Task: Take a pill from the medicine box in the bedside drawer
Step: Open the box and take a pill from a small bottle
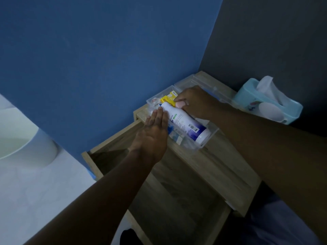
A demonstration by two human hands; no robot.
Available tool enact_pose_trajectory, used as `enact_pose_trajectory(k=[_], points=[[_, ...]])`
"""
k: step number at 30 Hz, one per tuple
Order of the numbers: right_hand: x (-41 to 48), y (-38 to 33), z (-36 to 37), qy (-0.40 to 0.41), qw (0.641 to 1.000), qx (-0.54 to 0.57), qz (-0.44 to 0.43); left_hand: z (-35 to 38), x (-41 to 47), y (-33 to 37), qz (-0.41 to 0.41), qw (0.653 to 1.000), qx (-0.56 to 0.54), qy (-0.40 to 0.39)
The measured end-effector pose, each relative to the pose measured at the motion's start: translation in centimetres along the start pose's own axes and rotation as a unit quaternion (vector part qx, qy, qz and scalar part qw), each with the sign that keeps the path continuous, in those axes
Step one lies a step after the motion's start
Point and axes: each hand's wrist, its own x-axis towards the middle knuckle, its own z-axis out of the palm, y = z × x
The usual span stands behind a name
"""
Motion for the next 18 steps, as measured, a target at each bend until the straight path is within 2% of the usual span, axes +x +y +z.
enact_pose_trajectory(k=[5,8,10,12,13,15,16,18], points=[[-2.4,-0.7,-1.9,0.058,0.998,0.016,-0.017,-0.4,0.1,-0.1,-0.008,1.000,-0.018,-0.009],[-5.2,-1.0,-5.0,0.075,0.997,-0.006,-0.036,-1.7,0.1,0.2,-0.017,0.999,-0.022,-0.044],[-7.2,-1.2,-7.7,0.089,0.996,0.001,-0.016,-3.3,0.1,0.2,-0.020,0.997,-0.023,-0.069],[-9.0,-1.5,-10.3,0.106,0.994,0.039,0.003,-5.4,0.1,0.8,-0.014,0.997,-0.070,-0.040],[-9.8,-1.7,-11.4,0.120,0.991,0.058,0.004,-6.6,0.0,1.7,-0.015,0.991,-0.132,-0.014],[-11.3,-2.4,-13.2,0.148,0.985,0.088,0.002,-9.3,-0.2,4.2,-0.038,0.951,-0.306,0.027],[-12.1,-2.7,-14.0,0.160,0.982,0.103,0.000,-10.6,-0.5,5.8,-0.059,0.916,-0.394,0.035],[-13.7,-3.6,-15.2,0.173,0.977,0.127,-0.008,-13.0,-1.4,8.9,-0.072,0.822,-0.563,0.036]])
